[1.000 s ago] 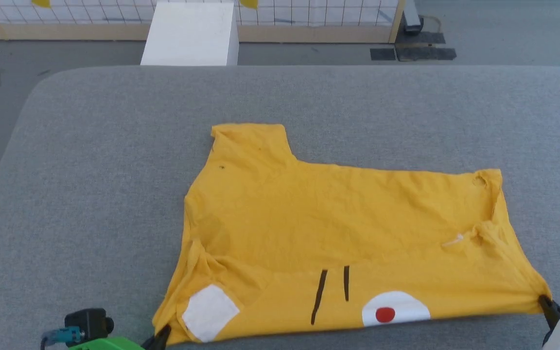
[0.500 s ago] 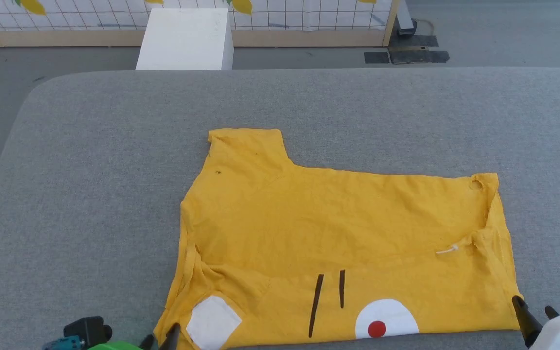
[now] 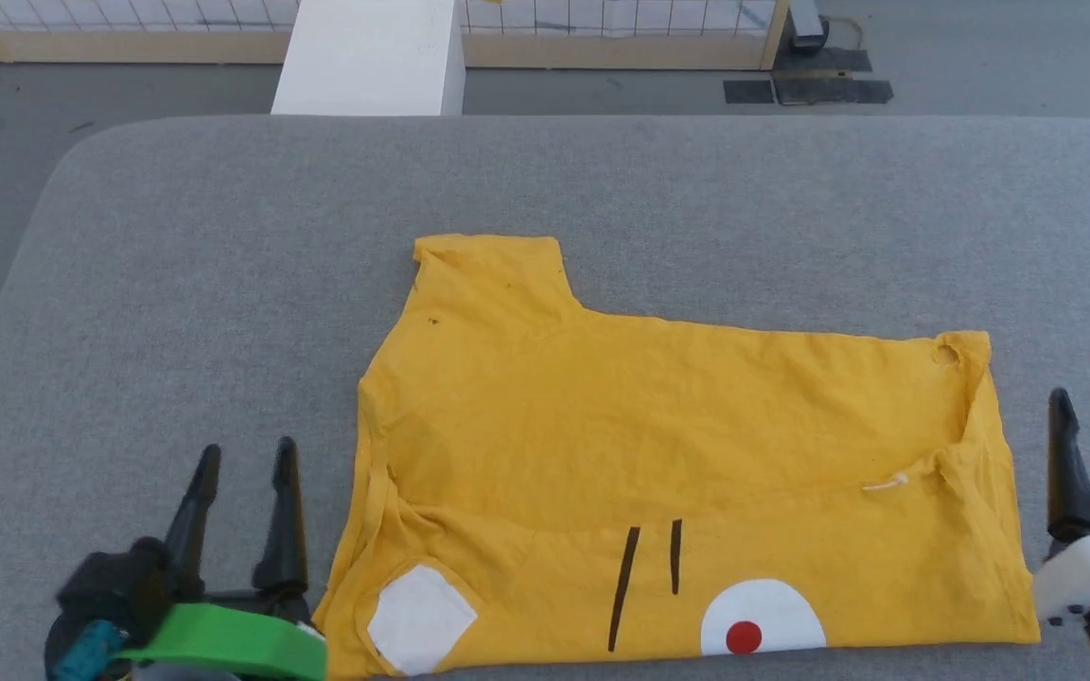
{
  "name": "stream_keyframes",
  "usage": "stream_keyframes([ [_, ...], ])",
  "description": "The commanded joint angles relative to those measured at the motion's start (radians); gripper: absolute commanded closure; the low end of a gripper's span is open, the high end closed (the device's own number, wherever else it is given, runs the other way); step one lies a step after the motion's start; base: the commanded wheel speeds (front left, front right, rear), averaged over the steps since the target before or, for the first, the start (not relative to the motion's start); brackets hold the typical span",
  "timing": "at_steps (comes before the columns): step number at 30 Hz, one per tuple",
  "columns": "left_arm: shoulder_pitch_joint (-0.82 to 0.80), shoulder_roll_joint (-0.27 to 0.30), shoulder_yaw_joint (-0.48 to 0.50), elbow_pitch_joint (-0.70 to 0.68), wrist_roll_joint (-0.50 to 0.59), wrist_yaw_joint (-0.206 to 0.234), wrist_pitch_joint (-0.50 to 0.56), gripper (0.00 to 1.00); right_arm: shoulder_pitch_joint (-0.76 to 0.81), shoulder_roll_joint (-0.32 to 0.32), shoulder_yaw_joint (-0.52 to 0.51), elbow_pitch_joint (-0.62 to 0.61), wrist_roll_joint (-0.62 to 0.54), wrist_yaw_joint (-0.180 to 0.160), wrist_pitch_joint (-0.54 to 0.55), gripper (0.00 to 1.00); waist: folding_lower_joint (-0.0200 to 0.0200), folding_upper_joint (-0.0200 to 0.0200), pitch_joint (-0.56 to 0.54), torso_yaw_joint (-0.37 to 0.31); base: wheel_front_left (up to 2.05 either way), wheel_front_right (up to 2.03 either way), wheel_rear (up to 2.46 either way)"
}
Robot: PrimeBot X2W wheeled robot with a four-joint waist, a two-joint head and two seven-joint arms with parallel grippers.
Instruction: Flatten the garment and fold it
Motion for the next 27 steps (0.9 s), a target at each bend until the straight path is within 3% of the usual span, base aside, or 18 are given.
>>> stream_keyframes([
  [1, -0.013, 0.001, -0.022, 0.017, 0.052, 0.006, -0.041, 0.0, -0.018, 0.01, 0.019, -0.002, -0.035, -0.001, -0.044, 0.0, 0.0, 0.0, 0.01, 0.005, 0.0, 0.0, 0.0],
  [5, -0.013, -0.048, -0.062, 0.09, 0.101, 0.025, -0.095, 0.0, -0.011, 0.02, 0.041, 0.028, -0.094, -0.001, -0.14, 0.0, 0.0, 0.0, 0.018, 0.009, 0.0, 0.0, 0.0],
  [9, -0.023, -0.081, -0.073, 0.153, 0.096, 0.03, -0.109, 0.0, 0.01, 0.021, 0.036, 0.078, -0.06, -0.001, -0.201, 0.0, 0.0, 0.0, 0.023, 0.011, 0.0, 0.0, 0.0],
  [16, -0.124, -0.064, -0.063, 0.181, 0.098, 0.007, -0.099, 0.0, -0.002, 0.021, 0.033, 0.113, -0.035, -0.001, -0.241, 0.0, 0.0, 0.0, 0.051, -0.009, 0.0, 0.0, 0.0],
  [20, -0.26, 0.011, -0.074, 0.152, 0.097, -0.041, 0.028, 0.0, -0.026, 0.021, 0.025, 0.104, -0.026, -0.001, -0.244, 0.0, 0.0, 0.0, 0.089, -0.019, 0.0, 0.0, 0.0],
  [27, -0.573, 0.151, -0.138, 0.117, 0.03, -0.103, 0.37, 0.0, -0.058, 0.021, 0.019, 0.101, 0.0, -0.001, -0.247, 0.0, 0.0, 0.0, 0.195, -0.024, 0.0, 0.0, 0.0],
])
